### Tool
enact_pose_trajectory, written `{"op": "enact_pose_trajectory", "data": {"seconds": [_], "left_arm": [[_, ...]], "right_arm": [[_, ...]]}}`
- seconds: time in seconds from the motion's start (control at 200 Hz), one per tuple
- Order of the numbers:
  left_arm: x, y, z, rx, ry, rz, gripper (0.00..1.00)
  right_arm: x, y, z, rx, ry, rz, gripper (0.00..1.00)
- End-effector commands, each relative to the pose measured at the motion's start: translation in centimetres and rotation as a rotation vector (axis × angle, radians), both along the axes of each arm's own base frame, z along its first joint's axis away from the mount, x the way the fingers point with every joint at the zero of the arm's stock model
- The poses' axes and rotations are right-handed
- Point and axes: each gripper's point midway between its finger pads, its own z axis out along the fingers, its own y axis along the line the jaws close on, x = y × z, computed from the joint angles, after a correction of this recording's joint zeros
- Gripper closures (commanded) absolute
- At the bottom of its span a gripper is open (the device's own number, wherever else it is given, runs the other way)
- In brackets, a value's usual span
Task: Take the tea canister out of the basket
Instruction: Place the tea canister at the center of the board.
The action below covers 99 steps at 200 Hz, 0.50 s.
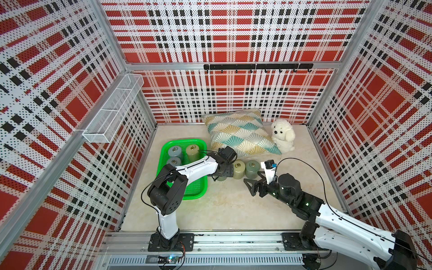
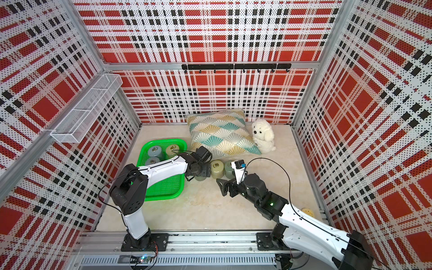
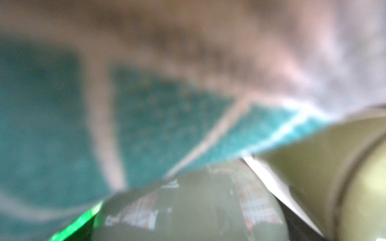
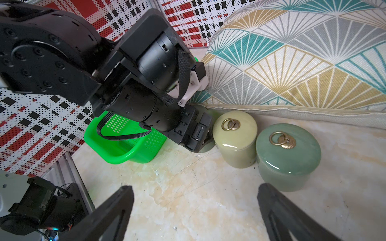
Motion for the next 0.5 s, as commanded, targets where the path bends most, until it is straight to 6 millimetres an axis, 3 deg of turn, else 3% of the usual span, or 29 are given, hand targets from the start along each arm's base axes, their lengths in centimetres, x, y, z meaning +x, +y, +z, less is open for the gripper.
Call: {"op": "enact_pose_trajectory", "data": {"seconds": [0.0, 0.145, 0.356, 0.491], "left_arm": [[0.4, -0.9, 3.7, -0.052, -0.073, -0.002, 0.01], [0.1, -1.3, 6.3, -0.086, -0.113, 0.002, 0.01], [-0.5, -2.0, 11.8, -0.167, -0.218, 0.007, 0.01], [-0.8, -0.8, 15.4, -0.209, -0.303, 0.036, 0.01]], "right_arm": [[-0.1, -0.3, 0.2, 0.01, -0.017, 0.002, 0.0], [-0.1, -0.4, 0.2, 0.011, -0.02, 0.0, 0.0], [-0.5, -0.1, 0.8, 0.026, -0.036, 0.029, 0.0], [-0.9, 0.6, 1.8, 0.046, -0.044, 0.071, 0.0]]}}
